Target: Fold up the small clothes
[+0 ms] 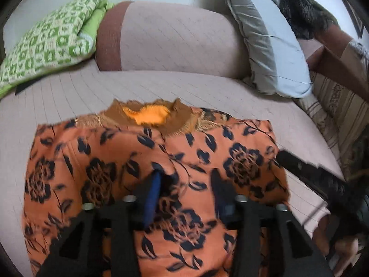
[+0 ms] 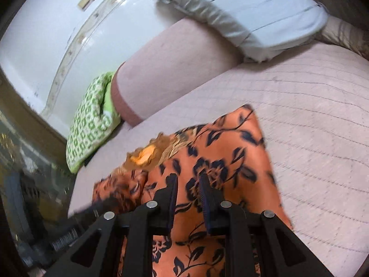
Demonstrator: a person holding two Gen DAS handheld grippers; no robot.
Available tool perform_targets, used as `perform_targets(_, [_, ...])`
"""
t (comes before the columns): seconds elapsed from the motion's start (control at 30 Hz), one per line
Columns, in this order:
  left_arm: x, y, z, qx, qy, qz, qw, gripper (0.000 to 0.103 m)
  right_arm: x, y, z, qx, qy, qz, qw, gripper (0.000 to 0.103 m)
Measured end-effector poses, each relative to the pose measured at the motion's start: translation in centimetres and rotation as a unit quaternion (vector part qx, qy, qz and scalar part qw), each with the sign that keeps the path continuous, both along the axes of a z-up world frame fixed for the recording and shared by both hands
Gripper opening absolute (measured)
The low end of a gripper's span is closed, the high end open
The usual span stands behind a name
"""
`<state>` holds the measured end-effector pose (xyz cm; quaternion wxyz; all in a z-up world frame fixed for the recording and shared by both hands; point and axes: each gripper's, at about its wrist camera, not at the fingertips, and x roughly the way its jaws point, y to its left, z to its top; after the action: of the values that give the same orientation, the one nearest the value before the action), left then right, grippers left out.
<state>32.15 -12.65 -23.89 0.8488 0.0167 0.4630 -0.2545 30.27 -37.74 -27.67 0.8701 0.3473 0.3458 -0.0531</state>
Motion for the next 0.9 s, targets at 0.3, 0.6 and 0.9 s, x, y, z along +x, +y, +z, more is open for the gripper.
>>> perform_targets(0.3, [-0.8, 12.9, 2.9, -0.076, 0.016, 0.178, 0.9810, 0.077, 0.1, 0.4, 0.7, 0.002, -0.018, 0.017, 1.000, 0.070])
perform_targets(0.6, [3.3, 19.8, -4.5, -0.028, 0.129, 0.310, 0.9414, 0.077, 0.6, 10.3, 3.3, -0.195, -0.051, 0.136, 0.970, 0.070])
perform_targets(0.9, [5.5, 18.7, -5.2, 0.032, 0.137, 0.298, 0.9441, 0.077, 2.5, 22.2, 2.3, -0.503, -0.042, 0.264, 0.822, 0.070])
